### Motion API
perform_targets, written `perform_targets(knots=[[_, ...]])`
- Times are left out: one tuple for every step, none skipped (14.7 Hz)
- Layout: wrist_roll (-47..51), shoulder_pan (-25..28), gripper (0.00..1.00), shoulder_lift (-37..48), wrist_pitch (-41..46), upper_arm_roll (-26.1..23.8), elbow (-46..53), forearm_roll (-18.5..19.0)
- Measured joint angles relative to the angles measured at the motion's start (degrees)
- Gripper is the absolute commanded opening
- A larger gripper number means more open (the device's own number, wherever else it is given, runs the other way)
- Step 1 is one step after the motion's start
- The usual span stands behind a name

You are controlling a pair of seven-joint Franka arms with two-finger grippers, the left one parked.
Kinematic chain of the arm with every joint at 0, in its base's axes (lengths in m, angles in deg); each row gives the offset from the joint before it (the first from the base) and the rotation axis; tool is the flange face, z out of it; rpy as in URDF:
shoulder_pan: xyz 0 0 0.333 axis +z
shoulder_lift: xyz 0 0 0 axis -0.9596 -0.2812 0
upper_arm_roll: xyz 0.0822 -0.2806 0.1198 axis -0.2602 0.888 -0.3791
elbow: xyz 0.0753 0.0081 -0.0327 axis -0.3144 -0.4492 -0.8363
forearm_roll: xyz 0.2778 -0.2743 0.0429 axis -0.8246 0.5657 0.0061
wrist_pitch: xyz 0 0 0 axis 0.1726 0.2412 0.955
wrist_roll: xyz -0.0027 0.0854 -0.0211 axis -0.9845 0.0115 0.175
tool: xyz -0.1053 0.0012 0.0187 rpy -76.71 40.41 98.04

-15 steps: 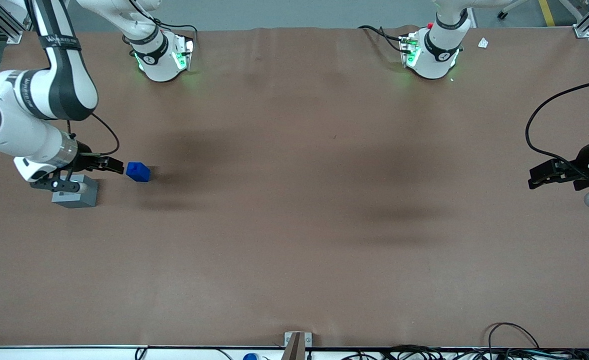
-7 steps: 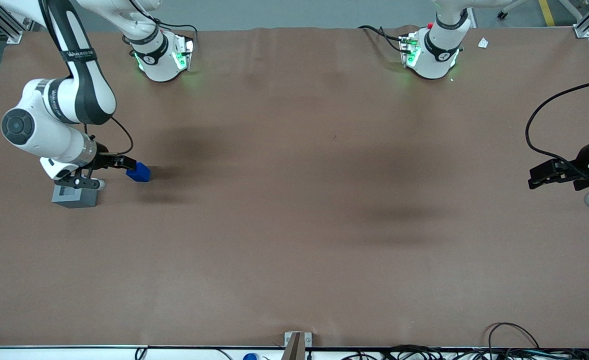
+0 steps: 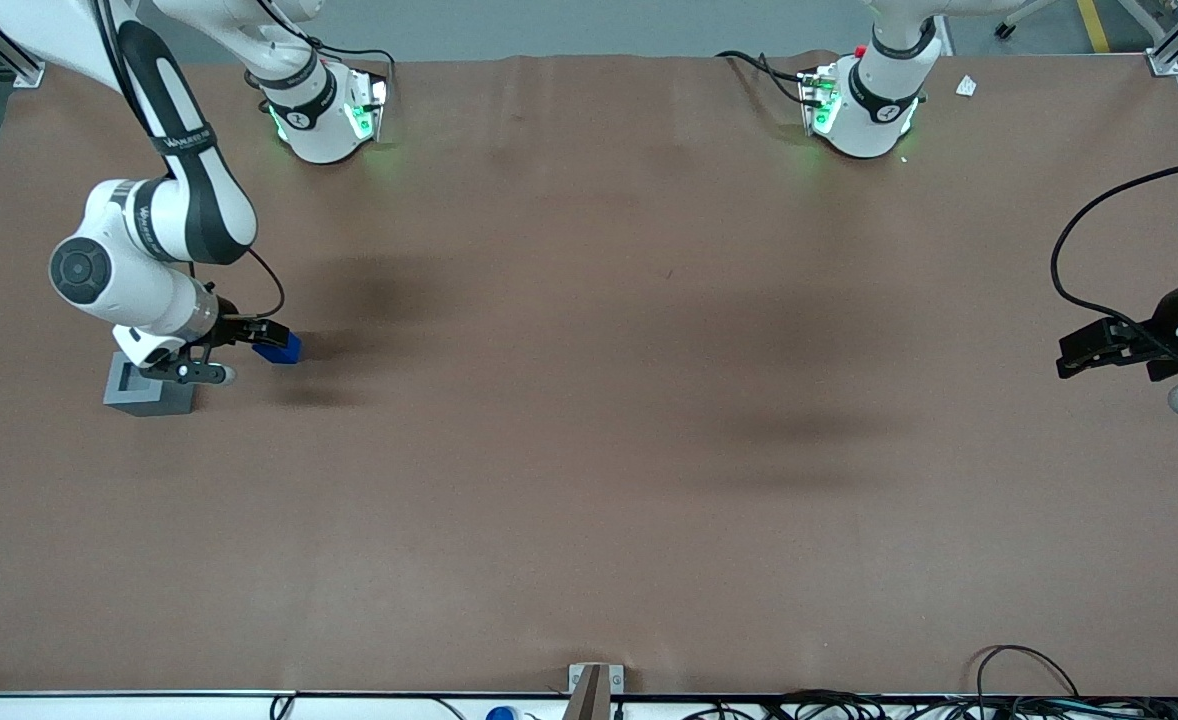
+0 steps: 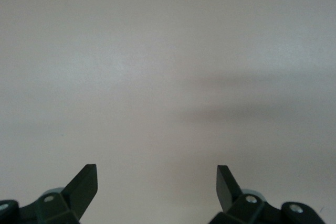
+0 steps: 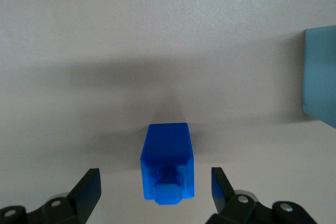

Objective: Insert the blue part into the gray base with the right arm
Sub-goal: 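Lower the right gripper around the blue block and close on it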

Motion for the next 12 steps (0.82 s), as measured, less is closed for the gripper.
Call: perform_targets(knots=[[-0.14,0.0,0.93,-0.41,-0.15,0.01,-0.01,0.06],[-0.25,0.0,0.92,-0.68,-0.17,0.02,-0.03,0.08],[-0.31,0.0,0.91,-0.79,-0.17,0.02,-0.08,0.09],[-0.38,0.0,0.9,-0.79,-0.17,0.02,-0.18,0.12],[-0.48,0.0,0.89,-0.79,-0.17,0.01,-0.31,0.23],[-0.55,0.0,0.87,-0.8,-0.17,0.02,-0.47,0.48],[-0.57,0.0,0.86,-0.8,-0.17,0.02,-0.58,0.99],[-0.57,0.0,0.84,-0.8,-0.17,0.02,-0.67,1.32],[-0.61,0.0,0.84,-0.8,-0.17,0.02,-0.75,1.44],[-0.63,0.0,0.83,-0.8,-0.17,0.02,-0.83,1.47],[-0.66,0.0,0.83,-0.8,-0.17,0.02,-0.94,1.5],[-0.67,0.0,0.82,-0.8,-0.17,0.02,-1.07,1.52]])
